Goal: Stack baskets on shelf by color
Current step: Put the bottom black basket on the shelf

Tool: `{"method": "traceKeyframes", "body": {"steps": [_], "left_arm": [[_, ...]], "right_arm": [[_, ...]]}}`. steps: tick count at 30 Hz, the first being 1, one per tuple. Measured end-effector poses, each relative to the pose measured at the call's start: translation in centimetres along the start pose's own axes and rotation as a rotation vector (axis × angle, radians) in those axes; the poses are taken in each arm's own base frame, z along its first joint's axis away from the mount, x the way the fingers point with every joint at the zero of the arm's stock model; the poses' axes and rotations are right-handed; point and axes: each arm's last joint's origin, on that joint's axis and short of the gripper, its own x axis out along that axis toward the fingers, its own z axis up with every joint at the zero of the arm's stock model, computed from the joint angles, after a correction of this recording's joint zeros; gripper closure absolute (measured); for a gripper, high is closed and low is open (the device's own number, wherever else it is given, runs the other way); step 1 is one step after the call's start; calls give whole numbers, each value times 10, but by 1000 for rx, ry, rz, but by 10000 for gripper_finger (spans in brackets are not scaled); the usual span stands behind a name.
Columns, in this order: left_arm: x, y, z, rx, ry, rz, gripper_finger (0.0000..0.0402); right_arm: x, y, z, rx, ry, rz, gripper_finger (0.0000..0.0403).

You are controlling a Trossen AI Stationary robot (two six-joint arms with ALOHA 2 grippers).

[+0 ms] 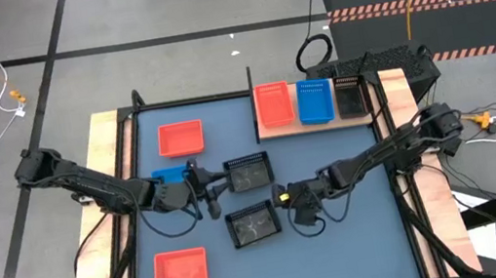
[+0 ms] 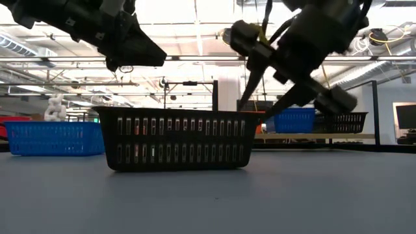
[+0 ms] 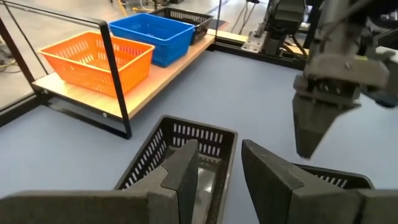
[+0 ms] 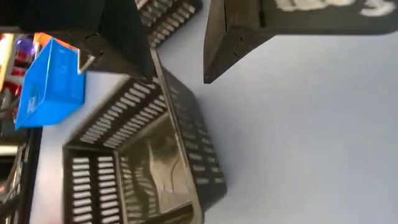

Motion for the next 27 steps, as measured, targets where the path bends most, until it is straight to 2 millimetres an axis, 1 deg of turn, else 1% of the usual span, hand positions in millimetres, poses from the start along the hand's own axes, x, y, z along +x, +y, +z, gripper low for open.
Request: {"method": "traceKeyframes", "body": {"steps": [5,8,12,15,17,20,22,25,27], "left_arm": [[0,0,0,-4,0,1,275],[0,0,0,-2,1,1,275],[0,0,-1,3,5,2,275],[0,0,-1,8,6,2,275],[0,0,-1,8,6,3,275],[0,0,-1,8,6,3,275],[0,0,-1,7,6,3,275],[0,0,-1,4,9,4,275],[0,0,-1,5,12,5,275]], "right_arm": [[18,-1,2,-60,-19,-57,268],[26,-2,4,-61,-40,-94,268],[37,6,3,-31,-92,-34,272],[41,11,2,24,-104,10,293],[41,12,1,42,-100,27,318],[36,15,0,46,-82,76,370],[28,13,0,77,-81,85,394],[11,12,2,182,-162,157,395],[-6,5,5,252,-244,170,399]]}}
